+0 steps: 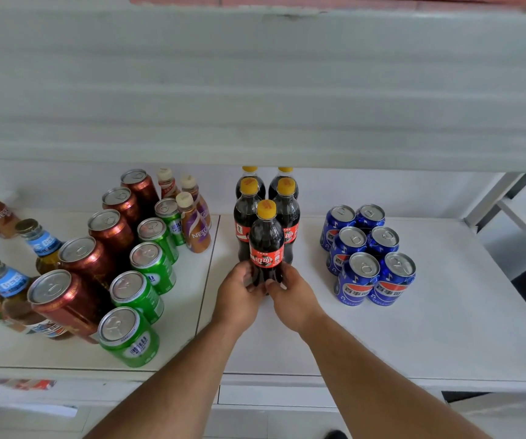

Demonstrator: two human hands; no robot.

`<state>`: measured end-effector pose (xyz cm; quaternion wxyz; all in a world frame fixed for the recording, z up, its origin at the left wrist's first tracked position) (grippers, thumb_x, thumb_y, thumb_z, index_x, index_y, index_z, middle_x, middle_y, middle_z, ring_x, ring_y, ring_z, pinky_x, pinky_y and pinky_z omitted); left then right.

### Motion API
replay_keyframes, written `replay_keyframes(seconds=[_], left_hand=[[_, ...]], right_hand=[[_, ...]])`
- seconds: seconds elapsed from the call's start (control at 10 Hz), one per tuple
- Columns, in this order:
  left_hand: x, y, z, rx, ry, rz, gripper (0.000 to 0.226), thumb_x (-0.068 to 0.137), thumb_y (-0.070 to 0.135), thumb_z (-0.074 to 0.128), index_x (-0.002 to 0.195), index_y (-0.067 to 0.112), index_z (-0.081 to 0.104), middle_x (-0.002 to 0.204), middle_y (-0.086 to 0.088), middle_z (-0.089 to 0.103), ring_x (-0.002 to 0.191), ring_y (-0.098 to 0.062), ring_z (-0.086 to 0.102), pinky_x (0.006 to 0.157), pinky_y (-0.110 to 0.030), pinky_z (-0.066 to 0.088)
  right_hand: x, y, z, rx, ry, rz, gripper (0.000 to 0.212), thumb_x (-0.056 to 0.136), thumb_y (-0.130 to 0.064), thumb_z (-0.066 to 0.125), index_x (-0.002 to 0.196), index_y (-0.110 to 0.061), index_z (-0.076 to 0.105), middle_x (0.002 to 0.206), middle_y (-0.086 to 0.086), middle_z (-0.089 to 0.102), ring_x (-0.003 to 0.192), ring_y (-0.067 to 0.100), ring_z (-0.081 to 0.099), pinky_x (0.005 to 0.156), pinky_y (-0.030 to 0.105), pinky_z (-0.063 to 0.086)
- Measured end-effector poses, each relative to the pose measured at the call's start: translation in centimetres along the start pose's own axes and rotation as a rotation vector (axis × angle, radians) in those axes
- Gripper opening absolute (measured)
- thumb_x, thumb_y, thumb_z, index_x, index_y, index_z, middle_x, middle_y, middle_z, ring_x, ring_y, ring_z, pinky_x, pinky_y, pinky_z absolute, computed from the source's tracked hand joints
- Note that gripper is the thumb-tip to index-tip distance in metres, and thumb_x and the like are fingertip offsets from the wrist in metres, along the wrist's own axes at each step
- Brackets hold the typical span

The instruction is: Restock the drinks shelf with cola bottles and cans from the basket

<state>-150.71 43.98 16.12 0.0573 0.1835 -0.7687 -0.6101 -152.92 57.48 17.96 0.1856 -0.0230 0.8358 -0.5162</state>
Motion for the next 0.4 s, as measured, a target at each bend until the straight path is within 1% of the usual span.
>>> replay_keyframes(seconds=[0.1,0.2,0.3,0.4], left_hand=[[-0.3,0.1,-0.4,0.023,-0.004,0.023,0.043,0.094,0.001,0.071,0.121,0.033,0.059,0.107,0.033,0.063,0.096,0.026,0.059,0.081,-0.003,0.048],[-1.0,0.4,-1.1,0.067,-0.014,0.043,0.048,0.096,0.012,0.072,0.140,0.026,0.059,0.129,0.021,0.063,0.121,0.006,0.055,0.104,-0.023,0.047],[-1.9,0.0,-2.4,0.074,0.010,0.040,0.054,0.096,0.015,0.072,0.147,0.021,0.054,0.137,0.012,0.059,0.135,-0.008,0.052,0.107,-0.029,0.045],[-3.0,0.0,-3.3,0.098,0.021,0.055,0.055,0.097,0.017,0.071,0.148,0.020,0.053,0.145,0.009,0.058,0.137,-0.007,0.051,0.110,-0.029,0.044]], right_hand=[[-0.1,0.0,-0.1,-0.018,0.006,0.019,0.038,0.103,-0.018,0.053,0.141,-0.024,0.054,0.125,-0.004,0.067,0.117,0.022,0.062,0.090,0.030,0.046],[-0.8,0.1,-0.1,-0.007,0.003,0.037,0.040,0.105,-0.021,0.053,0.145,-0.023,0.050,0.125,-0.005,0.062,0.118,0.021,0.059,0.091,0.029,0.043],[-2.0,0.7,-0.2,-0.027,0.007,0.079,0.051,0.107,-0.026,0.051,0.157,-0.019,0.039,0.148,0.003,0.056,0.135,0.026,0.053,0.095,0.028,0.040],[-3.3,1.0,-0.3,-0.041,0.013,0.103,0.061,0.108,-0.031,0.051,0.163,-0.019,0.028,0.163,0.005,0.043,0.147,0.027,0.044,0.105,0.030,0.042]])
Point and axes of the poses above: each hand's wrist, its own x-axis towards the middle knuckle, its own z-axis out of the palm, y = z × x, the point moved 9 cm from there along x, towards the middle knuckle
